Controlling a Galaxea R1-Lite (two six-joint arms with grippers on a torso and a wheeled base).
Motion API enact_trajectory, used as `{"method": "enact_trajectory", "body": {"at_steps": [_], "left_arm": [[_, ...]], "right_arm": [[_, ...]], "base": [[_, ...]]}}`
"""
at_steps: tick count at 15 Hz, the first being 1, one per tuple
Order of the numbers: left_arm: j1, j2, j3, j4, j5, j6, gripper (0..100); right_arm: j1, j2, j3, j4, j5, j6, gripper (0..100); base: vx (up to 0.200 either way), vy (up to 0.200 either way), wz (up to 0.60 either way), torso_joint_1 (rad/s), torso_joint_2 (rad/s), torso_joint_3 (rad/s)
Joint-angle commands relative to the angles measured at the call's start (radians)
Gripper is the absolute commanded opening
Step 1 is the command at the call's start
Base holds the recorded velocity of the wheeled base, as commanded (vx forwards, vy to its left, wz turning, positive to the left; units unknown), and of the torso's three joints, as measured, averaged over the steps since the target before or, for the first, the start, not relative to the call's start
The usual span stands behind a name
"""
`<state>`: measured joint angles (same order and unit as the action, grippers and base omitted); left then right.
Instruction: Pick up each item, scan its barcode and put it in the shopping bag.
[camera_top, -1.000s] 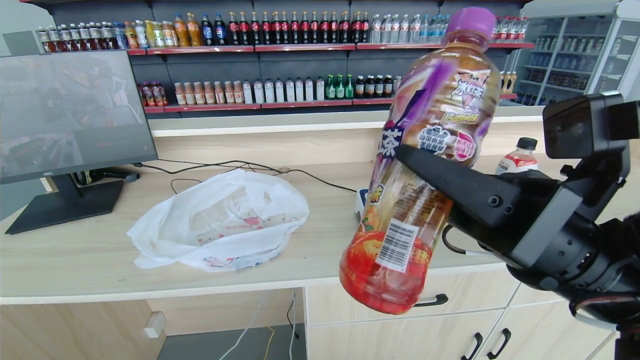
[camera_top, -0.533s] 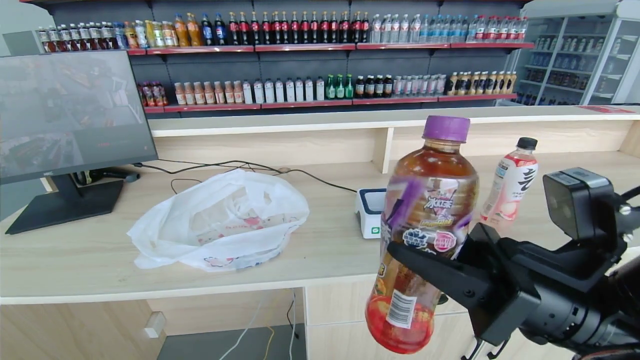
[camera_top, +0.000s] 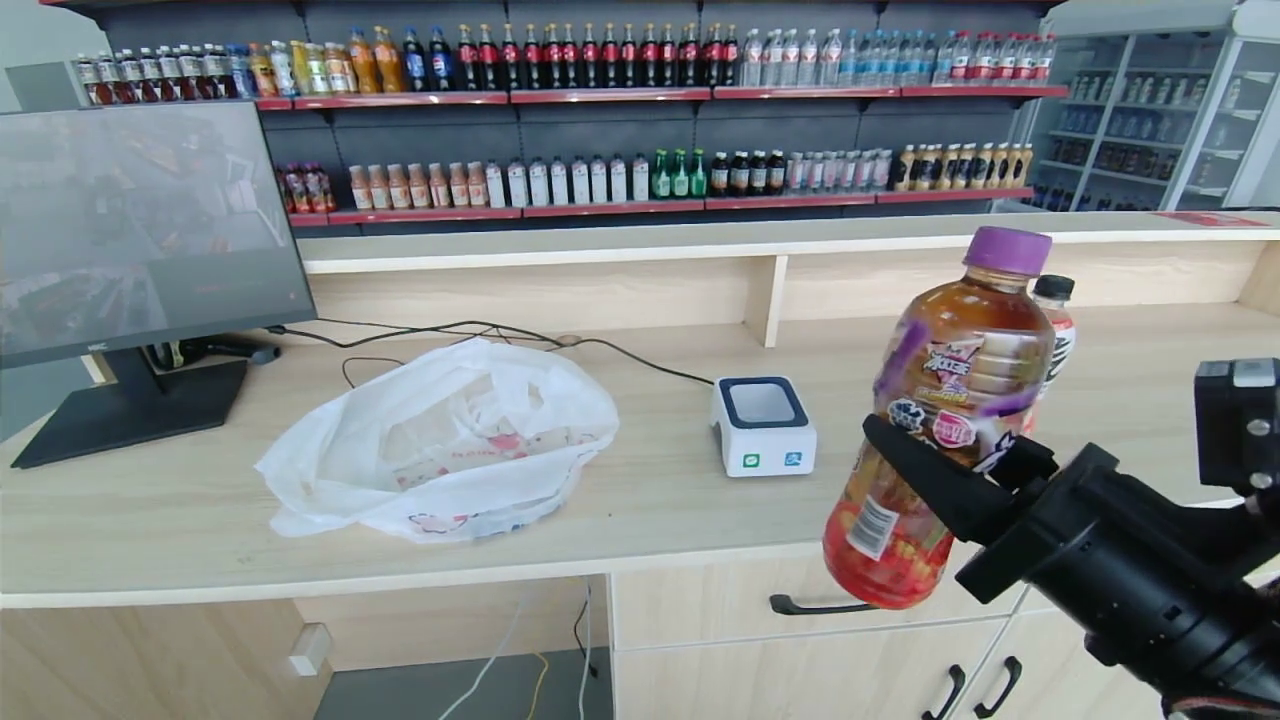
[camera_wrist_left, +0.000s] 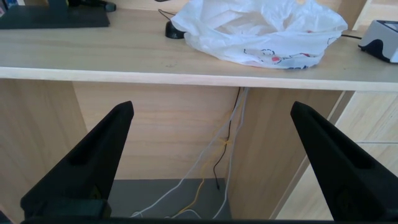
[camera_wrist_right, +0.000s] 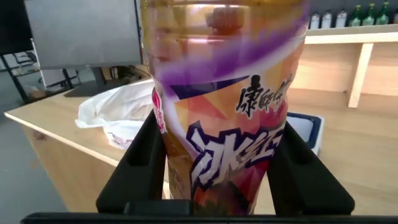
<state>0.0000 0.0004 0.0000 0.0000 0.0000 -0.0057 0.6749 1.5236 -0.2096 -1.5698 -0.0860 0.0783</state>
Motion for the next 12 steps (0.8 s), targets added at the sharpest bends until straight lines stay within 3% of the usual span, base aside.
{"method": "enact_trajectory", "body": {"at_steps": [1,3,9,12], "left_arm": [[0.000,0.000,0.000,0.000,0.000,0.000,100],[0.000,0.000,0.000,0.000,0.000,0.000,100],[0.000,0.000,0.000,0.000,0.002,-0.002,100],[0.000,0.000,0.000,0.000,0.000,-0.002,100]], "right_arm": [[-0.060,0.000,-0.008,-0.001,-0.011,-0.034,0],[-0.112,0.004,-0.017,-0.001,-0.011,-0.060,0],[-0.124,0.026,-0.048,-0.001,-0.011,-0.058,0],[-0.124,0.027,-0.056,-0.001,-0.009,-0.058,0]], "base": [[0.000,0.000,0.00,0.000,0.00,0.000],[0.000,0.000,0.00,0.000,0.00,0.000],[0.000,0.000,0.00,0.000,0.00,0.000],[0.000,0.200,0.00,0.001,0.00,0.001]]}}
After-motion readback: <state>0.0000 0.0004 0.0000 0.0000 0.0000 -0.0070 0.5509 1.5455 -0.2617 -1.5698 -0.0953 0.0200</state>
